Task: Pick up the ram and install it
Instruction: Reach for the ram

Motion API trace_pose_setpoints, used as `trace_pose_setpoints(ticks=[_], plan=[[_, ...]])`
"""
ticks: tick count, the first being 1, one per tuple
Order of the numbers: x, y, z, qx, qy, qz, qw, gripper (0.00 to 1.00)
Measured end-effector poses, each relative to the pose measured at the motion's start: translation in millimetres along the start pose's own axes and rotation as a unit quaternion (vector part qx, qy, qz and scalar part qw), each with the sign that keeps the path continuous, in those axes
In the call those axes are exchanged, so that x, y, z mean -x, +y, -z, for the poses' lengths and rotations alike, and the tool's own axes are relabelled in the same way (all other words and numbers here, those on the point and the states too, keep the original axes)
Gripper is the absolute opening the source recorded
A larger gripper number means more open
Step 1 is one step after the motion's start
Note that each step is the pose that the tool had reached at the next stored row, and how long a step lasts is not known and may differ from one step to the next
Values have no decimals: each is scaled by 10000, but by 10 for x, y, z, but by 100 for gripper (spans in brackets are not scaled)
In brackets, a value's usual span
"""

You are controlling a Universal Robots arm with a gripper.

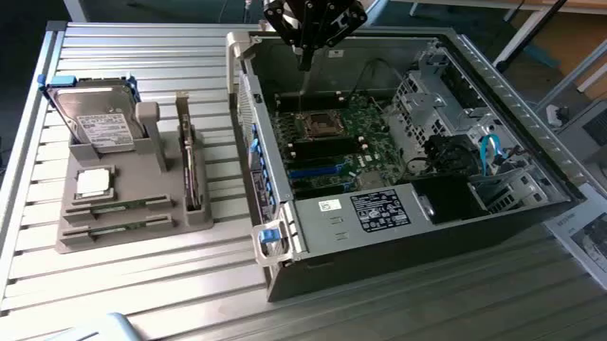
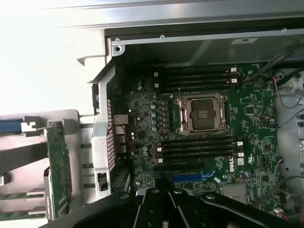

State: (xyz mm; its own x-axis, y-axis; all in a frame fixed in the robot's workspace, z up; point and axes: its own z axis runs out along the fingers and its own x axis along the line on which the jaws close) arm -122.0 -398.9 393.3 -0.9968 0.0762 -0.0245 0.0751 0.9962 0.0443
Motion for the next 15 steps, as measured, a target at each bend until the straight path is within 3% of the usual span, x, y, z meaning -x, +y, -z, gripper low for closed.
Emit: trace_pose_setpoints(ticks=[15], plan=[[-21,-2,1,0,0,-1,10000,11]])
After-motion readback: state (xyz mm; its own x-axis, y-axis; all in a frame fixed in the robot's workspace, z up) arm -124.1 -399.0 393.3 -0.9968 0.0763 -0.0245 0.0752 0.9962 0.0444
